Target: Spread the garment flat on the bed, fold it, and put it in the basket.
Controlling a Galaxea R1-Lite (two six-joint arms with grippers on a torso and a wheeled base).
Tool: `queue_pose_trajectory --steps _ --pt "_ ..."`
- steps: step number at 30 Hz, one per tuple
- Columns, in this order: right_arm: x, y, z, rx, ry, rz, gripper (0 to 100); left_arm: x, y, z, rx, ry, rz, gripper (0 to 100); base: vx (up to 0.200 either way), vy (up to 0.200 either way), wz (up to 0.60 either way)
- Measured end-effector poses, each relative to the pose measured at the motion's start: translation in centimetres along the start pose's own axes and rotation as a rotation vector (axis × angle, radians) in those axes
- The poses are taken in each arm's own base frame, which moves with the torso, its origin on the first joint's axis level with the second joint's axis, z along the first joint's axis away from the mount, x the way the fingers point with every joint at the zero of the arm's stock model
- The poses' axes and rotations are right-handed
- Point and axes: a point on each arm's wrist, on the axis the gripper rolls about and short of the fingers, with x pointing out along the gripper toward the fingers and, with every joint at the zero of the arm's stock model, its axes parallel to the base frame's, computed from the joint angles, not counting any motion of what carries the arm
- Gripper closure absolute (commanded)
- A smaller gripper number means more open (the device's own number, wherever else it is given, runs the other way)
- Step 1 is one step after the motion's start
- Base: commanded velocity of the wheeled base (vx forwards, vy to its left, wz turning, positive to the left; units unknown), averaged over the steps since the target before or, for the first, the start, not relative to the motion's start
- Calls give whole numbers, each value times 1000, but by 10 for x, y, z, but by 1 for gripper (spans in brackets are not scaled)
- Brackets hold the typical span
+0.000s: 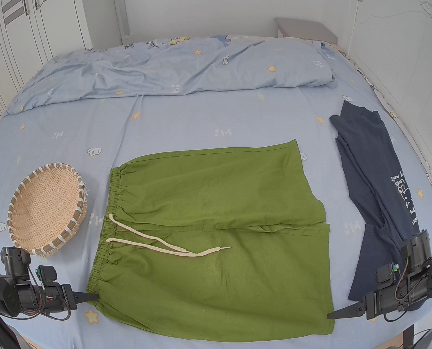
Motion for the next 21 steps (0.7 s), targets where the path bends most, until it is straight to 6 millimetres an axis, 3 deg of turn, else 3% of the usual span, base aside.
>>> queue_pose_trajectory --steps 12,21 --pt "38 -9 -15 -56 68 46 0 0 0 0 -3 4 0 100 0 0 0" --pt "47 -7 -19 -46 118 88 0 1 0 -1 -8 10 -1 100 0 0 0"
